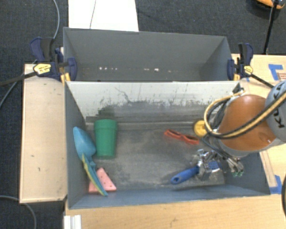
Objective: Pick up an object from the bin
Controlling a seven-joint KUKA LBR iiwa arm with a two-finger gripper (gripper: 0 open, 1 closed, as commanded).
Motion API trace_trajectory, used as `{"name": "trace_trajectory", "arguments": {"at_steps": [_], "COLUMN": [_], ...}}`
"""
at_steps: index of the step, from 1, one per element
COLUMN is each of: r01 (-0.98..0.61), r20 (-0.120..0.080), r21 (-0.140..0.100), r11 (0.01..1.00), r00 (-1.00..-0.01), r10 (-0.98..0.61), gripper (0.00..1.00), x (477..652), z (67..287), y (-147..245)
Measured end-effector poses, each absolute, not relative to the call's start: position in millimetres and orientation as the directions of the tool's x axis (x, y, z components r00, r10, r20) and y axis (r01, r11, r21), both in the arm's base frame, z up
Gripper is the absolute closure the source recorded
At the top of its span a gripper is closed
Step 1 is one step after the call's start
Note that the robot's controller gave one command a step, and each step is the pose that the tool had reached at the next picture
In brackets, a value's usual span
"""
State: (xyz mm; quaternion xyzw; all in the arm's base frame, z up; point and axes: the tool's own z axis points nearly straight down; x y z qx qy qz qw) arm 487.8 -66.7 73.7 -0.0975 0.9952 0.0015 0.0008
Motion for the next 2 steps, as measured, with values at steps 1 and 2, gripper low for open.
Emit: {"name": "trace_trajectory", "arguments": {"at_steps": [1,2], "r01": [-0.193,-0.193], "r20": [0.006,0.000], "r21": [0.006,0.003], "r11": [0.981,0.981], "r00": [-0.981,-0.981], "r10": [-0.193,-0.193], "gripper": [1.00,1.00], "x": [485.5,487.3], "z": [94.4,117.0], "y": [-66.3,-66.6]}}
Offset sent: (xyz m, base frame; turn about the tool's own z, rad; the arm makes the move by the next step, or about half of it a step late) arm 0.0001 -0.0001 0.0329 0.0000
